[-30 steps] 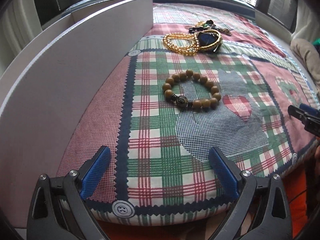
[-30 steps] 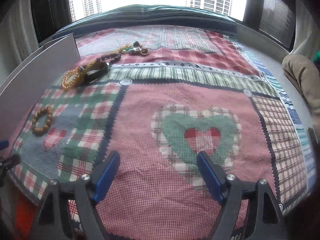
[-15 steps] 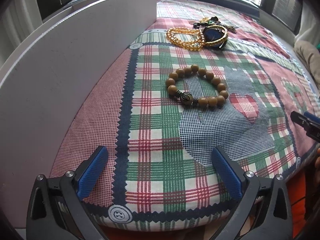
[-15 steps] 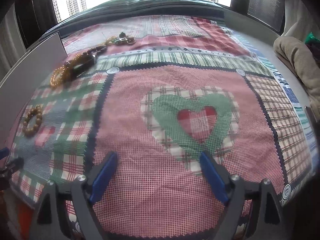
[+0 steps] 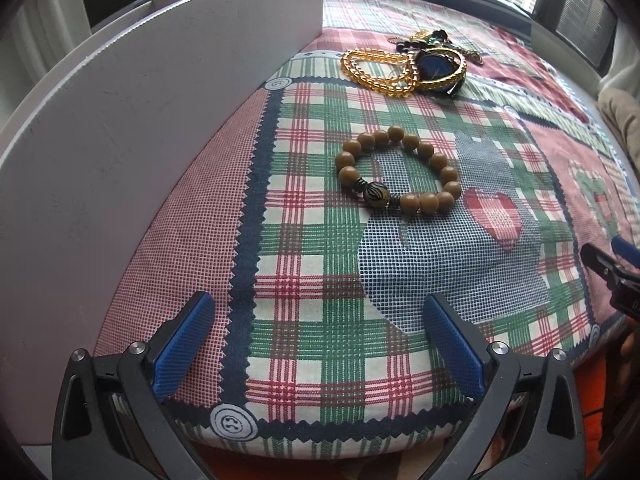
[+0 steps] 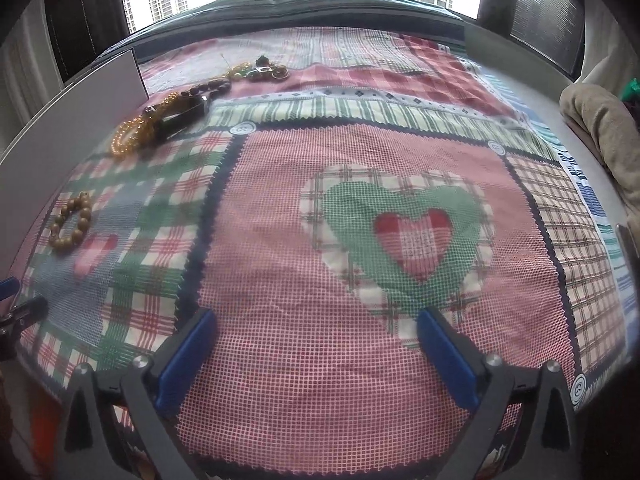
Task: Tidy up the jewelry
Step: 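Move both open tools back over the jewelry on the quilt, then grasp the small brown bead bracelet with the left tool while the right tool grasps the gold bangle, then carry the brown bracelet into the box with left tool while right drops gold bangle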
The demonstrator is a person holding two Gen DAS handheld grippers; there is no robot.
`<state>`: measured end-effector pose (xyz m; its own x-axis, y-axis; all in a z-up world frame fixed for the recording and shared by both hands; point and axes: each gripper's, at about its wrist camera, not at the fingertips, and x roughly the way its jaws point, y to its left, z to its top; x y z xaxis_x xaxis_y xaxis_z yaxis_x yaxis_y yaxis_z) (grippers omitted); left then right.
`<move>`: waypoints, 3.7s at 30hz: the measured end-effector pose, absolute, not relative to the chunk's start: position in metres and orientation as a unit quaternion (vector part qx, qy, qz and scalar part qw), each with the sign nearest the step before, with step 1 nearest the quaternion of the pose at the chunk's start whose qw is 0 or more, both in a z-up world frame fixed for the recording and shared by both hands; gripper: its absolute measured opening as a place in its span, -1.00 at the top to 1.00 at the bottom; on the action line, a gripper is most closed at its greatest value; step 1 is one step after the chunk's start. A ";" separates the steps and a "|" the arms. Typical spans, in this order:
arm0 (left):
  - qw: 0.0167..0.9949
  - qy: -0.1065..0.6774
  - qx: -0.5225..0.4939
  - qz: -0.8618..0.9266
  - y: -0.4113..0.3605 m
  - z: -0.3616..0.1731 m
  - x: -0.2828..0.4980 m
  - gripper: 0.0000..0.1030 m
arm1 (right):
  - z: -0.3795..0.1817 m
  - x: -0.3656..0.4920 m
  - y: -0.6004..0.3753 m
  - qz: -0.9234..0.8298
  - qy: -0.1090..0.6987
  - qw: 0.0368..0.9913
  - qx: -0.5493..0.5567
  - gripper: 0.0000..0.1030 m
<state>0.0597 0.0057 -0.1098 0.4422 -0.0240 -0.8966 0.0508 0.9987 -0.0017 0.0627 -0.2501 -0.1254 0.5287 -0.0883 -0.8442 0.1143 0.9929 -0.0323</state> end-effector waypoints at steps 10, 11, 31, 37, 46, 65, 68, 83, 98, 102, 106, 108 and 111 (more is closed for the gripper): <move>0.857 0.514 0.014 -0.025 0.005 -0.110 0.056 -0.99 | -0.125 0.063 -0.251 -0.056 0.480 0.875 0.014 -1.00; 0.859 0.511 0.014 -0.025 0.005 -0.110 0.055 -0.99 | -0.125 0.063 -0.250 -0.056 0.479 0.876 0.013 -1.00; 0.877 0.453 0.005 -0.158 -0.028 -0.061 0.061 -0.98 | -0.124 0.055 -0.247 -0.021 0.480 0.877 -0.006 -1.00; 0.871 0.463 0.061 -0.152 -0.061 -0.080 0.096 -0.85 | -0.114 0.049 -0.244 0.018 0.470 0.882 0.024 -0.99; 0.868 0.474 0.067 -0.132 -0.066 -0.101 0.110 0.20 | -0.059 0.082 -0.252 0.068 0.402 0.912 0.048 -0.79; 0.855 0.497 -0.037 -0.144 -0.018 -0.098 0.106 0.81 | -0.095 0.279 -0.184 0.174 0.514 0.824 0.161 0.59; 0.852 0.501 -0.058 -0.142 -0.008 -0.098 0.103 0.81 | -0.085 0.273 -0.181 0.189 0.500 0.828 0.169 0.84; 0.849 0.484 -0.140 -0.159 0.017 -0.074 0.093 0.82 | -0.046 0.187 -0.240 0.263 0.449 0.808 0.277 0.83; 0.872 0.408 -0.209 -0.170 0.063 0.015 0.062 0.82 | -0.006 0.150 -0.203 0.317 0.414 0.819 0.240 0.83; 0.888 0.368 -0.226 -0.157 0.096 0.052 0.044 0.82 | 0.012 0.148 -0.168 0.345 0.401 0.822 0.209 0.84; 0.913 0.327 -0.219 -0.107 0.139 0.084 0.027 0.82 | 0.035 0.149 -0.122 0.383 0.383 0.822 0.174 0.84; 0.922 0.320 -0.207 -0.069 0.159 0.090 0.027 0.82 | 0.044 0.154 -0.096 0.404 0.381 0.815 0.164 0.84; 0.921 0.330 -0.205 -0.016 0.192 0.081 0.038 0.82 | 0.051 0.165 -0.052 0.429 0.384 0.805 0.142 0.84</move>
